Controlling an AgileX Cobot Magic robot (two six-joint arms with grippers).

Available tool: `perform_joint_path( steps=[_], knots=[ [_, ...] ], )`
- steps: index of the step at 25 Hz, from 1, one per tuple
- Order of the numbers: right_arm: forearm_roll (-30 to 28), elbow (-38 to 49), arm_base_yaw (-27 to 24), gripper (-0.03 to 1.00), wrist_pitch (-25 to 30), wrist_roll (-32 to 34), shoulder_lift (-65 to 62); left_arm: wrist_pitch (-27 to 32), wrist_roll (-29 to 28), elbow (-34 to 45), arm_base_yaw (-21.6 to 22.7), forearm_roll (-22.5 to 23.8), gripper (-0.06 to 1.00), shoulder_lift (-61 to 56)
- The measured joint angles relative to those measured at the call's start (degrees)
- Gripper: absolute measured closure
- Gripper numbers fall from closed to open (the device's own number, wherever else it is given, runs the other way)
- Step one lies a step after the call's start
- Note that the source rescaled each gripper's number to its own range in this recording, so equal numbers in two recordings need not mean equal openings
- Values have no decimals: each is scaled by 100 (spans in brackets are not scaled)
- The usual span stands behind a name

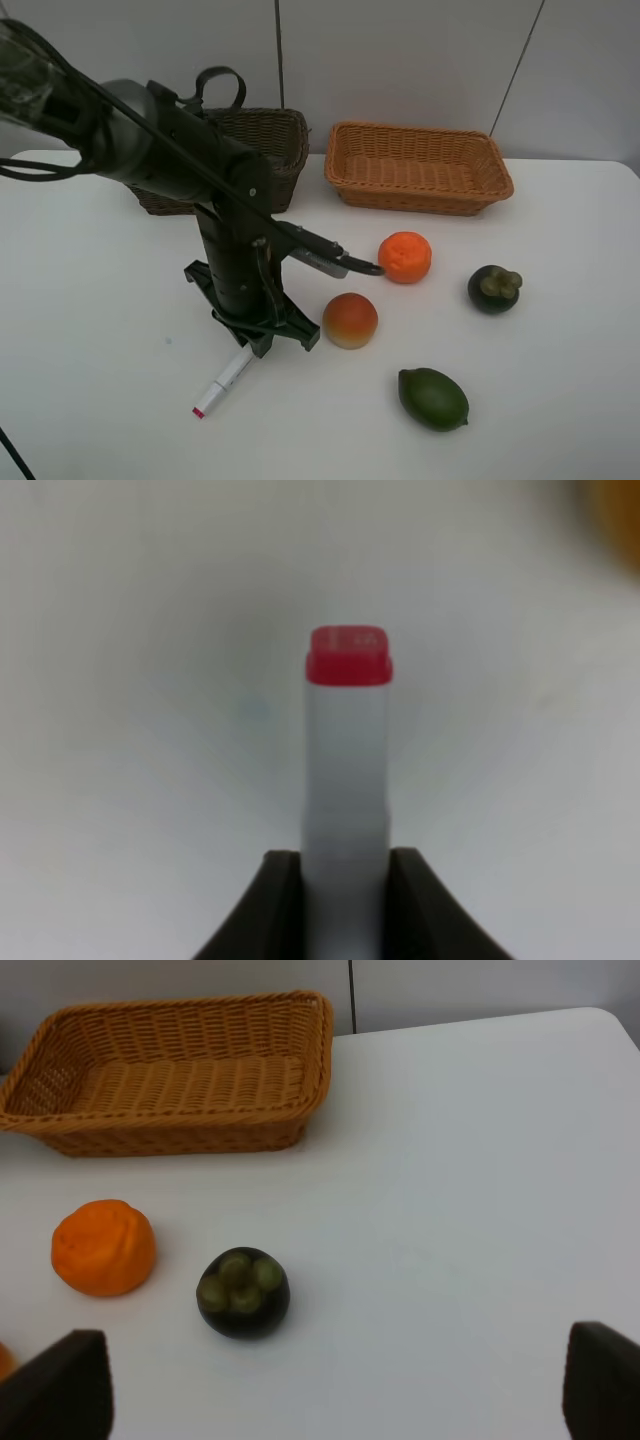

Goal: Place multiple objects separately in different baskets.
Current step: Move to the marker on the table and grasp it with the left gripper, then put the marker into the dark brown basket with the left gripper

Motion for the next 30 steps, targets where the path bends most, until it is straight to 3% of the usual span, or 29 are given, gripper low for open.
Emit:
perform_joint_path(
  steps=[4, 10, 14, 18, 20, 23, 25, 28, 30],
  knots=[
    [0, 0, 0, -3, 0, 0, 0, -253, 9, -785, 260, 49, 94, -757],
    [0, 0, 0, -3, 0, 0, 0, -891, 24, -2108, 1437, 319, 94, -798],
    [0, 0, 0, -3, 0, 0, 0, -1697, 36, -2475, 2074, 366, 94, -299],
    [0, 0, 0, -3, 0, 0, 0, -2580, 211, -2486, 2360, 372, 93, 246],
    [0, 0, 0, -3, 0, 0, 0, -2805, 277, -2486, 2426, 372, 82, 438],
    [0, 0, 0, -3, 0, 0, 0, -2908, 305, -2486, 2479, 372, 27, 583],
    [0, 0, 0, -3, 0, 0, 0, -2913, 299, -2486, 2485, 372, 5, 582],
    [0, 0, 0, -3, 0, 0, 0, -2771, 282, -2492, 2485, 364, -4, 464],
    [0, 0, 0, -3, 0, 0, 0, -2230, 210, -2580, 2485, 349, -5, 276]
  ],
)
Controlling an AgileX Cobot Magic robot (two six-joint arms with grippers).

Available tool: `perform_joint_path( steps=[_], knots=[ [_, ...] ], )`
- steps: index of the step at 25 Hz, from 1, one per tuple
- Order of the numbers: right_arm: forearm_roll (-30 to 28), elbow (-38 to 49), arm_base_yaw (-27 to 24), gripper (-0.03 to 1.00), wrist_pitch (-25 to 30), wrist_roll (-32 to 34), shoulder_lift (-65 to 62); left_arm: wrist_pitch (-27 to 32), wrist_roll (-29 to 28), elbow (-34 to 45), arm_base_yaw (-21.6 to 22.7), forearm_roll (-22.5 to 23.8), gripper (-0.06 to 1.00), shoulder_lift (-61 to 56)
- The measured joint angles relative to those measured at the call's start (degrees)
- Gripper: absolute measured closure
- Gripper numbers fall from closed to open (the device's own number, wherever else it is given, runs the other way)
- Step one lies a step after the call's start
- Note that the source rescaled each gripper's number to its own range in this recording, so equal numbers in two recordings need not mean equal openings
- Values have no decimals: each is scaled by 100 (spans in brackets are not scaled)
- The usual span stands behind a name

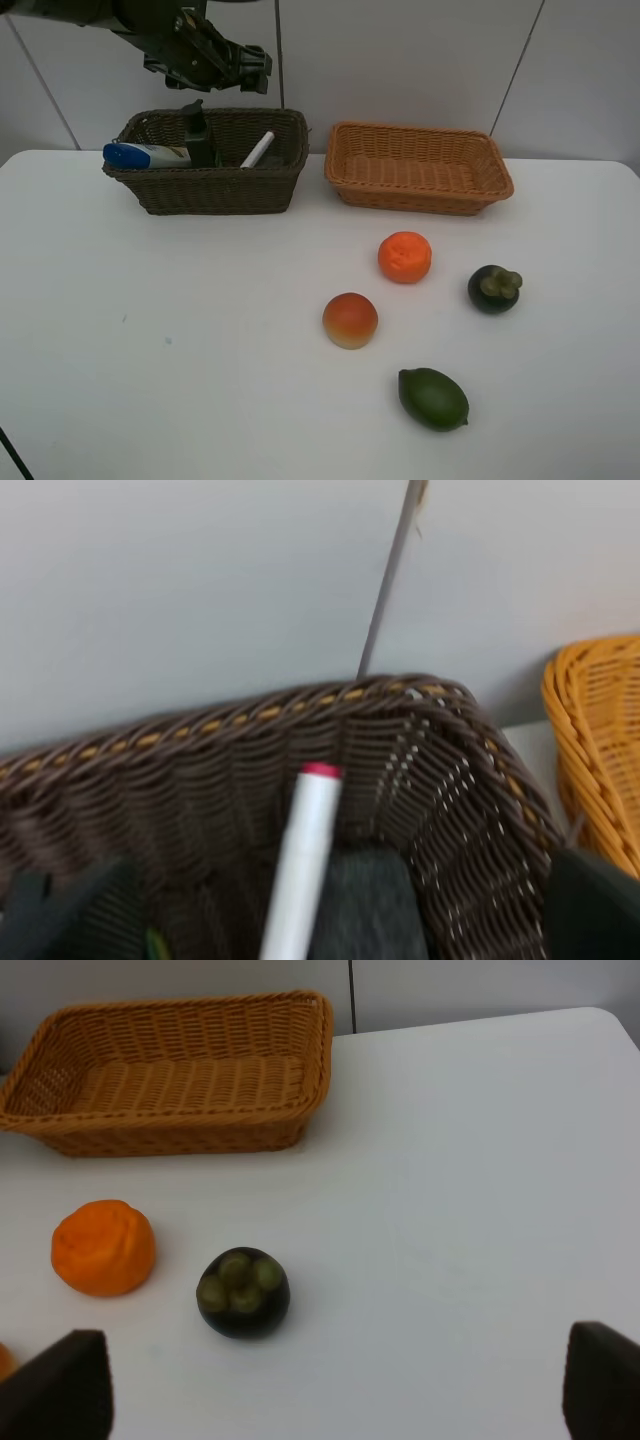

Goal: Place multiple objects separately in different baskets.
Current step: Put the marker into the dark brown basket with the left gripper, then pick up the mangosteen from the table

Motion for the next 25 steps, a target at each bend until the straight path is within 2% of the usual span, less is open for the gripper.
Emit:
perform_joint_path(
  steps=[2, 5, 7, 8, 9, 11, 15, 19, 25],
  knots=[
    [0, 0, 0, -3, 0, 0, 0, 780, -122, -198, 0, -19, -5, -216],
    [0, 0, 0, -3, 0, 0, 0, 2587, -274, -759, 0, -24, -6, -483],
    [0, 0, 0, -3, 0, 0, 0, 4065, -297, -1121, 0, -27, -6, -558],
    [0, 0, 0, -3, 0, 0, 0, 4628, -301, -1255, 0, 20, -6, -571],
    [0, 0, 0, -3, 0, 0, 0, 4885, -301, -1317, 0, 120, -6, -591],
    [0, 0, 0, -3, 0, 0, 0, 5123, -325, -1304, 0, 243, -6, -662],
    [0, 0, 0, -3, 0, 0, 0, 5149, -436, -956, 274, 253, -6, -934],
    [0, 0, 0, -3, 0, 0, 0, 5149, -471, -141, 875, 66, -6, -1515],
    [0, 0, 0, -3, 0, 0, 0, 5149, -471, 1330, 1645, -1, -6, -3185]
  ],
)
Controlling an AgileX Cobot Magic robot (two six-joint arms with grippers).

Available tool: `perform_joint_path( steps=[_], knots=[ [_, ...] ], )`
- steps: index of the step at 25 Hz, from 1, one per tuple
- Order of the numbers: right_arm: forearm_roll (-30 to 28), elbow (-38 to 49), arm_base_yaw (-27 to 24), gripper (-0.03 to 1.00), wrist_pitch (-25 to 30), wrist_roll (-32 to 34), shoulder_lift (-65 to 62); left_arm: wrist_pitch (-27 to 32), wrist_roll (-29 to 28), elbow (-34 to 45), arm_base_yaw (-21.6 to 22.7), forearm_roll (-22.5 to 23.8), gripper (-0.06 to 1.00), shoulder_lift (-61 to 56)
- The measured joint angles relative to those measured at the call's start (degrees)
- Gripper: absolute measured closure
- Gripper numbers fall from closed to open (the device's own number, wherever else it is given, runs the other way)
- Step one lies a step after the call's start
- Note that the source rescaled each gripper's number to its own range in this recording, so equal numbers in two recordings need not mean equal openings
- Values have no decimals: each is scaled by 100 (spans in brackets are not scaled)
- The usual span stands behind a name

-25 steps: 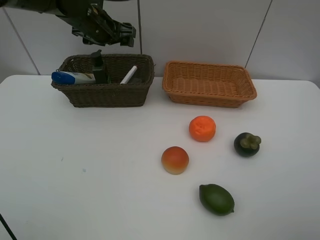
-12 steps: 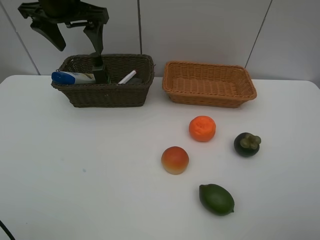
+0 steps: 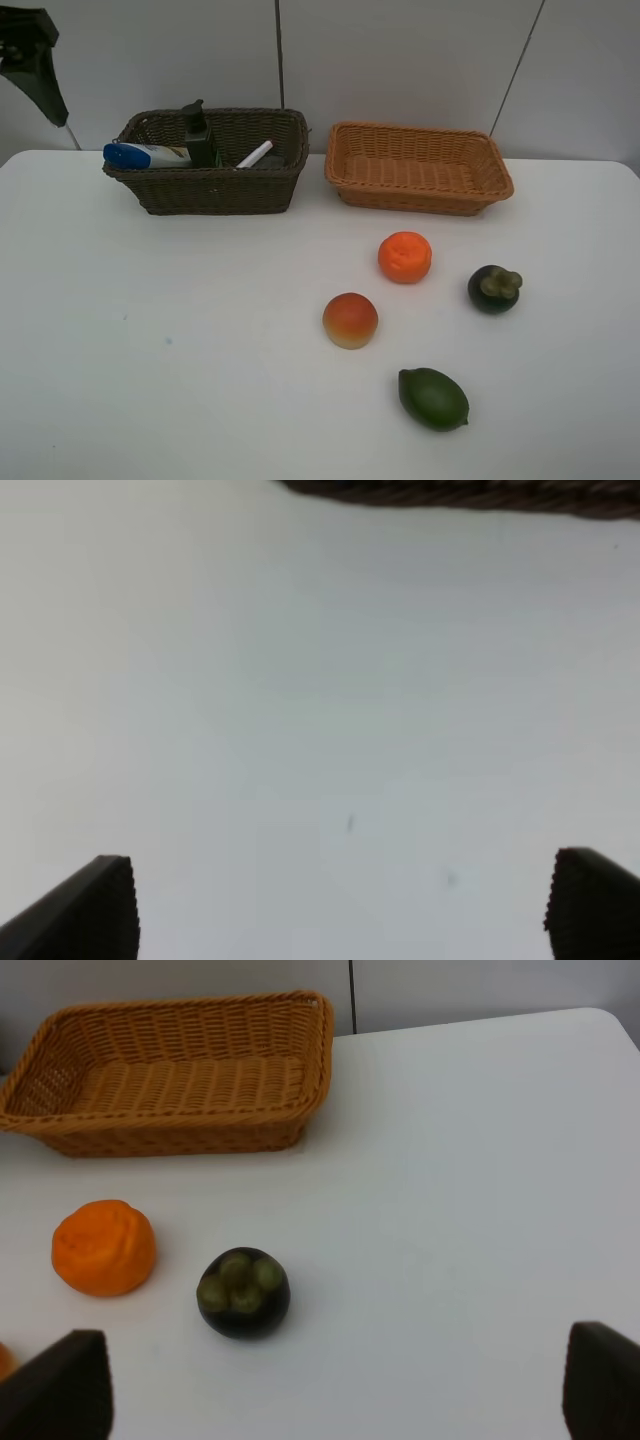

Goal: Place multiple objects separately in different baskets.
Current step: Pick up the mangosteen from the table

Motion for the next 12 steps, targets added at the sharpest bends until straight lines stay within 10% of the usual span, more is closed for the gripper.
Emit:
perform_joint_path(
  steps=[12],
  knots=[
    [0, 0, 0, -3, 0, 0, 0, 23, 433, 2742, 114, 49, -6, -4345]
  ],
)
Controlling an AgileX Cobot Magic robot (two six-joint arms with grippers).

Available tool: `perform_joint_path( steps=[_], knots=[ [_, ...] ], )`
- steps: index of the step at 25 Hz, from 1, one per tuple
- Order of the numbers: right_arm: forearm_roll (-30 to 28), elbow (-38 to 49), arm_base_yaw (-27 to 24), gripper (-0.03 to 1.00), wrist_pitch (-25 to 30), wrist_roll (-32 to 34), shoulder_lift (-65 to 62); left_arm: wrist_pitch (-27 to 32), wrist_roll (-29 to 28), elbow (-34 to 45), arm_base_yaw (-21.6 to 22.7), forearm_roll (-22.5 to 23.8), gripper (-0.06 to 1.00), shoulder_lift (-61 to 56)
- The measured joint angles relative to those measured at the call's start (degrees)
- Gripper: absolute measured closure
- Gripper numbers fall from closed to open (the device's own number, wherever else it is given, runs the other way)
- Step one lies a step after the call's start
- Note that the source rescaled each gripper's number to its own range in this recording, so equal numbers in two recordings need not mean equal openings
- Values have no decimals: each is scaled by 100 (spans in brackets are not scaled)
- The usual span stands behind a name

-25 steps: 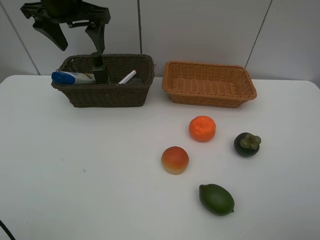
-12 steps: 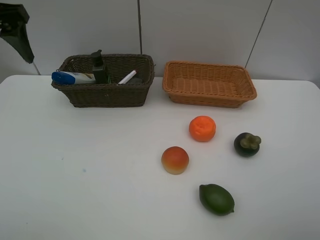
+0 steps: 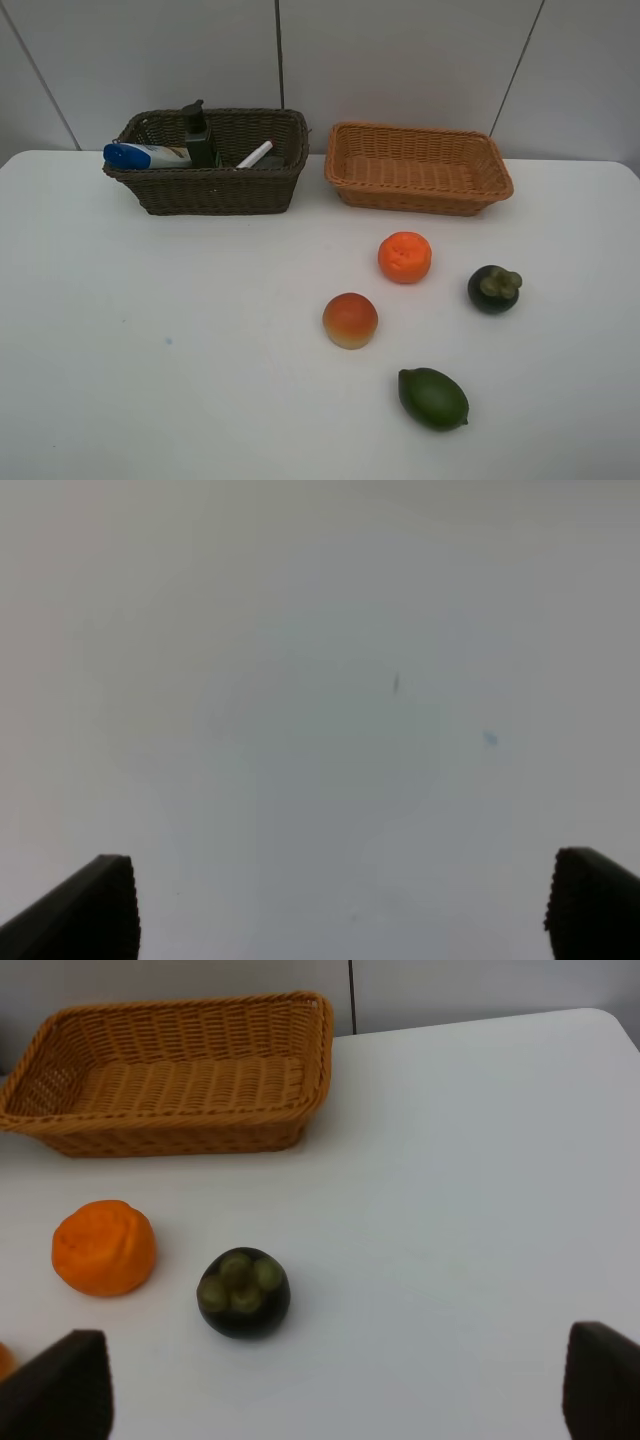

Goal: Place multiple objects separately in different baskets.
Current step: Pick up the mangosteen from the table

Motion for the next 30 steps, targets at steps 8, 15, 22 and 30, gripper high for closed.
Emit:
perform_joint_path(
  steps=[8, 15, 22, 30],
  knots=[
    [0, 0, 0, -3, 0, 0, 0, -100, 750, 1338, 0, -159, -6, -2398],
    [0, 0, 0, -3, 0, 0, 0, -342, 1004, 1786, 0, -391, -6, -3642],
    [0, 0, 0, -3, 0, 0, 0, -640, 1109, 1964, 0, -515, -6, -4041],
    [-5, 0, 0, -3, 0, 0, 0, -753, 1113, 1998, 0, -563, -6, -4041]
  ],
)
